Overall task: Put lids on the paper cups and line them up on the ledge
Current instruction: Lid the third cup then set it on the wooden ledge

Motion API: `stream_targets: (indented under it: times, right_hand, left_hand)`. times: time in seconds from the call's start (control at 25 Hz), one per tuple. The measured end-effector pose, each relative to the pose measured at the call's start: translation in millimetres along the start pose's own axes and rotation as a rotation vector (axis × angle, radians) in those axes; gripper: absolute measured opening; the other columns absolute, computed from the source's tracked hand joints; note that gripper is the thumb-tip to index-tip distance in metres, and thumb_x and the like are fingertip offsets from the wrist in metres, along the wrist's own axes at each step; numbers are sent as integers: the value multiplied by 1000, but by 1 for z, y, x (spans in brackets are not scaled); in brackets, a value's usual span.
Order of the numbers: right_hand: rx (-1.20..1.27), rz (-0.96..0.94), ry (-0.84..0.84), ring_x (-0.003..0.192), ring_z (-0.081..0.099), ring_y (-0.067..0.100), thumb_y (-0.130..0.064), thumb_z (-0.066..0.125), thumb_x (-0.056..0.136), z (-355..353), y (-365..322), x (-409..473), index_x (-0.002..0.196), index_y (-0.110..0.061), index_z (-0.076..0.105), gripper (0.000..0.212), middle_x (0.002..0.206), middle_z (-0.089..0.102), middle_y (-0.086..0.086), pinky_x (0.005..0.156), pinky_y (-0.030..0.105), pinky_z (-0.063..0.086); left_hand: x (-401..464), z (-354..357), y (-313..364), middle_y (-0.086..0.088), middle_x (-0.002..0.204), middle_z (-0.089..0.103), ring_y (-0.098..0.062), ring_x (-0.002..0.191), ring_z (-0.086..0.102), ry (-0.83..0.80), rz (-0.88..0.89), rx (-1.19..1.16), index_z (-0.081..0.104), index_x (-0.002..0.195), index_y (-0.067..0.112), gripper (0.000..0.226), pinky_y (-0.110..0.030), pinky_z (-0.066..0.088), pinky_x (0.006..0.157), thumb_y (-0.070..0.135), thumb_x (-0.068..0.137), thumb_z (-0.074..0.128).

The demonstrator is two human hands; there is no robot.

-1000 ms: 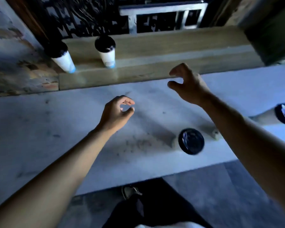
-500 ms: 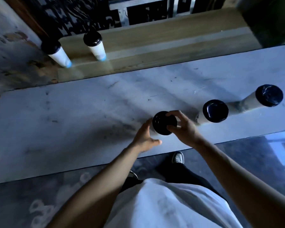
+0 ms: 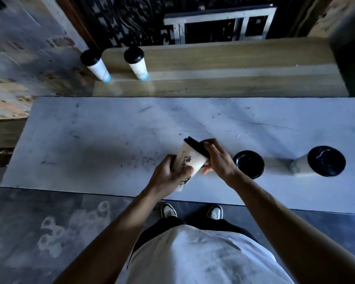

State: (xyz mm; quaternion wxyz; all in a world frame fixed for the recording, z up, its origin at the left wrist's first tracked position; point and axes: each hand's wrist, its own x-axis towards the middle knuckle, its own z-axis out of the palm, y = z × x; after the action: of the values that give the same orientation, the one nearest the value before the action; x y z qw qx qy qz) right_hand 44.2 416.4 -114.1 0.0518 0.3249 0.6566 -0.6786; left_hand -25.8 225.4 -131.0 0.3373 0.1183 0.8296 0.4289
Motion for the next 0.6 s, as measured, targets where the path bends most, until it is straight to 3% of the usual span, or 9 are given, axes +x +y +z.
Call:
stream_targets:
  times: [0.08, 0.16, 0.28, 0.36, 0.48, 0.6]
  right_hand:
    - [-141, -66, -19, 90, 67, 27, -62, 39, 77, -1, -16, 2, 87, -48, 62, 29, 100, 62, -2, 90, 48, 55]
    - [-171, -103, 28, 105, 63, 27, -56, 40, 81, 0, -34, 6, 95, -37, 67, 36, 108, 68, -2, 98, 45, 49]
    - [15, -201, -43, 116, 67, 26, -19, 36, 100, 3, -51, 10, 112, -14, 71, 38, 122, 72, 14, 105, 46, 49]
    - [84, -236, -136, 117, 67, 19, -21, 32, 101, 5, -67, 9, 123, -7, 70, 46, 125, 72, 16, 104, 33, 50]
    - [16, -252, -203, 113, 69, 21, -36, 39, 105, 7, -79, 3, 124, -15, 71, 43, 124, 73, 11, 94, 28, 54]
    - [42, -250, -145, 101, 68, 24, -20, 42, 107, 10, -82, -3, 120, -5, 71, 35, 123, 70, 22, 82, 27, 54]
  left_hand:
    - [-4, -1, 18, 9, 105, 73, -10, 98, 70, -2, 27, -12, 62, 113, 29, 56, -32, 55, 79, 65, 70, 63]
    - [-7, -5, 34, 10, 108, 72, -11, 101, 68, -21, 41, 22, 60, 118, 29, 59, -29, 51, 79, 65, 70, 57]
    - [-8, -14, 53, 11, 103, 73, -11, 96, 71, -99, 68, 15, 58, 116, 30, 64, -29, 56, 79, 64, 64, 75]
    - [-5, -23, 61, 12, 105, 72, -11, 97, 70, -130, 70, 13, 56, 116, 30, 74, -34, 59, 82, 62, 57, 85]
    - [-3, -34, 70, 13, 104, 70, -8, 94, 69, -92, 66, 90, 53, 112, 34, 71, -38, 61, 82, 59, 52, 82]
    - [-1, -36, 73, 12, 101, 70, -9, 89, 69, -98, 72, 146, 52, 112, 33, 70, -38, 62, 77, 58, 52, 78]
